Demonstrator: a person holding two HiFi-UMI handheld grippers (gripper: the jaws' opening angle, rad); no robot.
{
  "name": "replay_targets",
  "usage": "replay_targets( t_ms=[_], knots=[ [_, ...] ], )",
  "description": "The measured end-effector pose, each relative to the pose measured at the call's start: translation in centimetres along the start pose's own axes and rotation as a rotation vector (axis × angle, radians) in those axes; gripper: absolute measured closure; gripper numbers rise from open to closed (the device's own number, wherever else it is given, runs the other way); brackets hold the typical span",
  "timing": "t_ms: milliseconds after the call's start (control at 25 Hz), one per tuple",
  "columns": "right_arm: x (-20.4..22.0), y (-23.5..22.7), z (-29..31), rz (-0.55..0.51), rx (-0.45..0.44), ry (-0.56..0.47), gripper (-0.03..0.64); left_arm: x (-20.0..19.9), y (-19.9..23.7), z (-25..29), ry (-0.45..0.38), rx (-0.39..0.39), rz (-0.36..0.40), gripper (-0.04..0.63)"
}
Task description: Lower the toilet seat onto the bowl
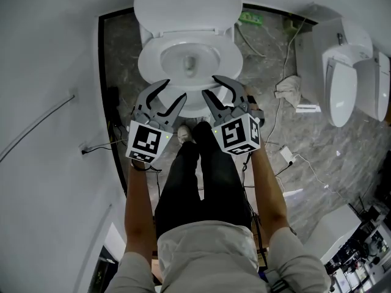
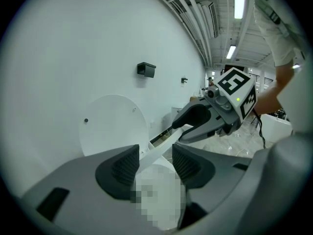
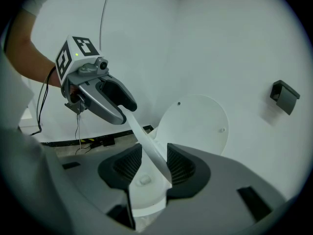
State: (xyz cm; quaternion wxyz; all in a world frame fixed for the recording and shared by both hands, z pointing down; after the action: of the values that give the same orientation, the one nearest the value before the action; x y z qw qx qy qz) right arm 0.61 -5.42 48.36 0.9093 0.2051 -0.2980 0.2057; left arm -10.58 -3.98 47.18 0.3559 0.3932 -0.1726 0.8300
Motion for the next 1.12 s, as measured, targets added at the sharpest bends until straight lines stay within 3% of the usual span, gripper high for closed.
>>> replay_targets(
  t_ms=[1120],
  knots=[
    [3.5,4.2,0.0,0.053,-0.039,0.034,0.416,3.7,-2.8,0.2,0.028,0.047,-0.027,0.371]
  ],
)
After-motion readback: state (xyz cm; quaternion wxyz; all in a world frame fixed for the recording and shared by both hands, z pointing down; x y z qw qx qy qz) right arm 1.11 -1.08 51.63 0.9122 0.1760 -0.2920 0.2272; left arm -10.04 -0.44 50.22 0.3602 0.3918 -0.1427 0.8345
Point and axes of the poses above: the fingertips, and each gripper's own axes: z forward along the fingers, y to its left, x out of its underside, the point moved 4 cm from there along -z, backward along the fingers, and after that the axes turned 10 degrees about y, right-handed, at the moved point
